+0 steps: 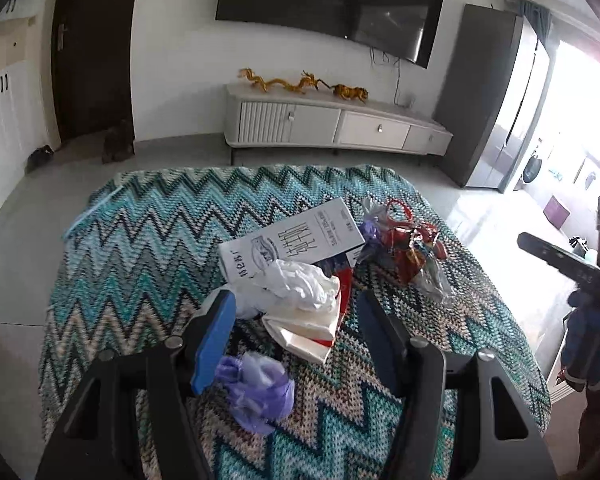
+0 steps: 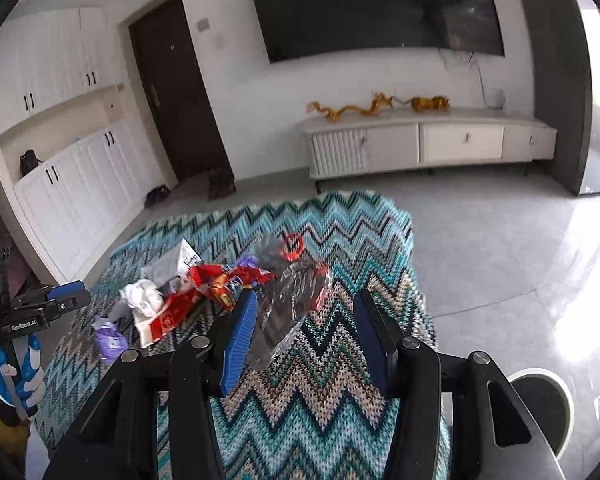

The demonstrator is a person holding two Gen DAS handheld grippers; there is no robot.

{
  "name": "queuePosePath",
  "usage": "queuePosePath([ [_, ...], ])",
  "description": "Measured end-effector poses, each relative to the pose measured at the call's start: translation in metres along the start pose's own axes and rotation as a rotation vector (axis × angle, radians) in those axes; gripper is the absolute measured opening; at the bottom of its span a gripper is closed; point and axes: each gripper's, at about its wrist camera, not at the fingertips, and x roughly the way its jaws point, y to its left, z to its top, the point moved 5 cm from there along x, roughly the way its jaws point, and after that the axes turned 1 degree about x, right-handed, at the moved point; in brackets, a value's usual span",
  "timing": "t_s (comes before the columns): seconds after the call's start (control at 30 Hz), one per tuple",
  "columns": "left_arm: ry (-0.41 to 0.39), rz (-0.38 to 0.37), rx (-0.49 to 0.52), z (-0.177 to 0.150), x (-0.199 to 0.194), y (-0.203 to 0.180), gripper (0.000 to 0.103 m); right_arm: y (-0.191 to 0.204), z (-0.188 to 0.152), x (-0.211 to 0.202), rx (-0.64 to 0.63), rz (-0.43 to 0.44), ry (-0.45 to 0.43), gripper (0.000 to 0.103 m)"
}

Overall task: Collect trash
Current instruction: 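Grasp the white tissue with the left tool while the right grasps the red-handled plastic bag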

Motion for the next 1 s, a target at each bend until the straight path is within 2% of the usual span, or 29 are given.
queuePosePath([
  [0.3, 0.062, 0.006, 0.012, 0.005, 0.043, -0.002, 0.057, -0.019, 0.000, 0.089, 0.052, 0.027, 0.093, 0.050],
  [0.53, 0.087, 0.007, 0.021, 0.006, 0.060, -0.003, 0.052, -0.025, 0.004, 0.126, 0.082, 0.048, 0.121, 0.050],
  [0.7, 0.125, 0.005, 0.036, 0.001, 0.074, -0.006, 0.039, -0.025, 0.004, 0.148, 0.092, 0.052, 0.154, 0.049],
  [0.77, 0.134, -0.003, 0.036, 0.000, 0.078, -0.008, 0.023, -0.023, 0.001, 0.152, 0.087, 0.054, 0.169, 0.038],
  [0.87, 0.124, -0.010, 0.019, 0.002, 0.077, -0.008, 0.012, -0.020, 0.001, 0.152, 0.068, 0.056, 0.169, 0.018],
  [1.0, 0.077, -0.018, -0.007, 0.008, 0.055, -0.005, 0.010, -0.017, 0.003, 0.138, 0.052, 0.044, 0.138, 0.016],
])
